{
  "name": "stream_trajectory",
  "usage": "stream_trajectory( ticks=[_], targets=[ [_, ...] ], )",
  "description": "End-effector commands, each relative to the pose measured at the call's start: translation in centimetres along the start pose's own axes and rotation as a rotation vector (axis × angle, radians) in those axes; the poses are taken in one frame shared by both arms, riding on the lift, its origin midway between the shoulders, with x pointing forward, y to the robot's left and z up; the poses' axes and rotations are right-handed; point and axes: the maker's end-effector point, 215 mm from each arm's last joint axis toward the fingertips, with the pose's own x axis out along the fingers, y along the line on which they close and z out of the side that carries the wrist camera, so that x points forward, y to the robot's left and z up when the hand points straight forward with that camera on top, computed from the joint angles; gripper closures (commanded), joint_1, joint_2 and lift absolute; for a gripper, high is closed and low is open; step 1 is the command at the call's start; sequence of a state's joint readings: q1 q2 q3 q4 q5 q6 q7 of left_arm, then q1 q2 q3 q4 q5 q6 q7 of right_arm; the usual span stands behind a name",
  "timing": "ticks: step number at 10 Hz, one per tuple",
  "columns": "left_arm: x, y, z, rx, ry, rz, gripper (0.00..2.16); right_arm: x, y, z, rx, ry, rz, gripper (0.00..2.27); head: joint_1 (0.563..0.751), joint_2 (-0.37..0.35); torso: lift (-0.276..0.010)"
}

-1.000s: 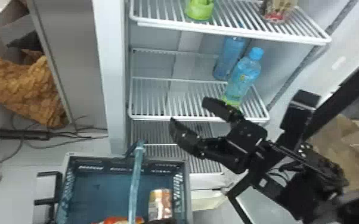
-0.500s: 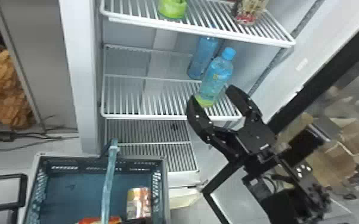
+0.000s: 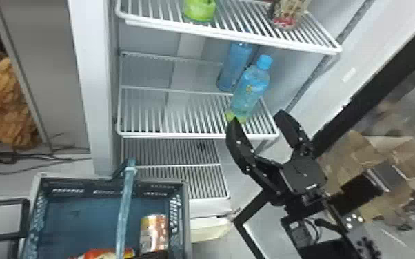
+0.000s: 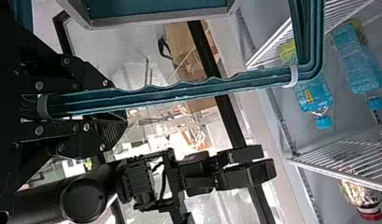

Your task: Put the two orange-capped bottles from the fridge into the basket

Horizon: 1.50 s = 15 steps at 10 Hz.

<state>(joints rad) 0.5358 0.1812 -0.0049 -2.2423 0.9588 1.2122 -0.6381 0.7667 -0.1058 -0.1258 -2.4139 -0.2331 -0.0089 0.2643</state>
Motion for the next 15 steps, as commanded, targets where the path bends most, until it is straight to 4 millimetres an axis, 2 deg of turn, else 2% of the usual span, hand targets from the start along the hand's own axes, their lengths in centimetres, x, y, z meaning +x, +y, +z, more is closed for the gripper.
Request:
stream_trajectory(
  ticks=[1,3,6,15],
  targets=[
    [-0.1,0.1,0.0,-0.001,-0.004,0.004,1.2,-0.7,-0.5,0.1,-0.008,-0.033,-0.024,0.11,0.695,-0.35,-0.235],
    [-0.2,0.2,0.1,-0.002,-0.01,0.008,1.2,-2.0,-1.8,1.0,-0.004,-0.055,-0.084,0.11,0.695,-0.35,-0.235],
    [-0.3,0.3,0.1,-0.004,-0.015,0.016,1.2,-2.9,-3.3,-1.4,-0.035,0.021,-0.116,0.1,0.695,-0.35,-0.235],
    [-0.3,0.4,-0.1,-0.008,-0.013,0.017,1.2,-2.8,-3.2,-2.0,-0.023,0.035,-0.113,0.1,0.695,-0.35,-0.235]
  ],
)
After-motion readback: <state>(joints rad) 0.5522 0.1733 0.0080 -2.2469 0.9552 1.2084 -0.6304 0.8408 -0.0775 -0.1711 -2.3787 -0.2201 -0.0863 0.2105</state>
